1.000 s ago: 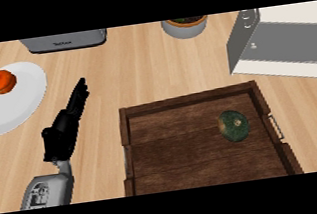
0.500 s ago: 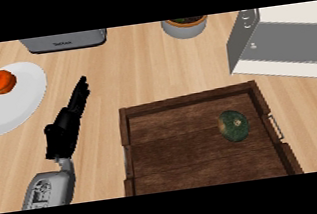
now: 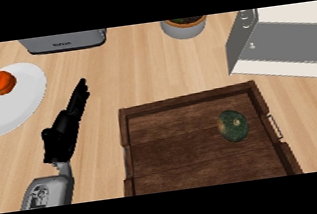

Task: Pick the sweet potato from the tray and place it in the tiered shelf

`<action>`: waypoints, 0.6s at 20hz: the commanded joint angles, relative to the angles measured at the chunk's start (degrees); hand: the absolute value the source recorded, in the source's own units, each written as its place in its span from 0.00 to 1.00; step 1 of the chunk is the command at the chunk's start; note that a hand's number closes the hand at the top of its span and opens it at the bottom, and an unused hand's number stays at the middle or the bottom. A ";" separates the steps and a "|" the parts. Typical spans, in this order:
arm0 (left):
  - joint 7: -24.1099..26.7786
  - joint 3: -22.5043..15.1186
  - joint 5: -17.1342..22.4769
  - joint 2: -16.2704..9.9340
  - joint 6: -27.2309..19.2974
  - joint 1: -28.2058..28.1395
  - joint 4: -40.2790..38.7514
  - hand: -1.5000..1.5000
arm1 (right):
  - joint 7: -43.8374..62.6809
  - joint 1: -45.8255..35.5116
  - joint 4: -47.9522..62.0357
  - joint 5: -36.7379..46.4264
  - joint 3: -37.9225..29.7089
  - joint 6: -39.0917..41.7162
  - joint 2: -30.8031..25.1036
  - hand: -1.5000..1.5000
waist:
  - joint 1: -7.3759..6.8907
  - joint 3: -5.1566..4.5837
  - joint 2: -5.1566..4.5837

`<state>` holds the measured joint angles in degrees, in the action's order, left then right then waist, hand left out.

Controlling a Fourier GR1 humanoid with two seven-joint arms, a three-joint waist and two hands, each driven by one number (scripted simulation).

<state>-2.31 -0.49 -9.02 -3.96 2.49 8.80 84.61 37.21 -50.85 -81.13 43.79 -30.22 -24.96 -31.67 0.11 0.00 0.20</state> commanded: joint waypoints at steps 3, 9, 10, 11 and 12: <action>1.06 -1.10 -1.94 1.96 -2.44 0.29 -1.68 0.50 | 8.97 3.50 -9.95 -2.50 -6.40 4.35 -5.81 0.00 | 1.14 -0.02 0.17; 0.54 1.68 0.33 -1.03 -0.21 -0.22 -0.44 0.50 | 18.20 11.63 -14.84 -10.76 -16.29 18.12 -12.22 0.00 | 1.64 0.01 0.31; -0.14 1.49 0.11 -0.29 -1.38 -1.79 1.56 0.50 | 17.20 16.86 -17.34 -12.75 -19.70 20.43 -11.78 0.00 | 2.79 0.10 0.69; -0.19 0.35 -0.43 0.71 -1.41 -0.89 0.05 0.50 | 18.26 18.73 -20.22 -13.86 -20.41 22.77 -12.08 0.00 | 2.42 0.04 0.45; -0.91 0.03 -1.73 1.41 -3.01 0.35 -0.65 0.50 | 18.36 19.33 -19.46 -16.74 -22.99 25.18 -13.62 0.00 | 2.40 0.05 0.38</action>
<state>-1.99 0.18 -9.52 -3.65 1.10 8.13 84.35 52.87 -37.47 -96.99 33.21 -46.58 -7.89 -42.23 2.04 0.01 0.58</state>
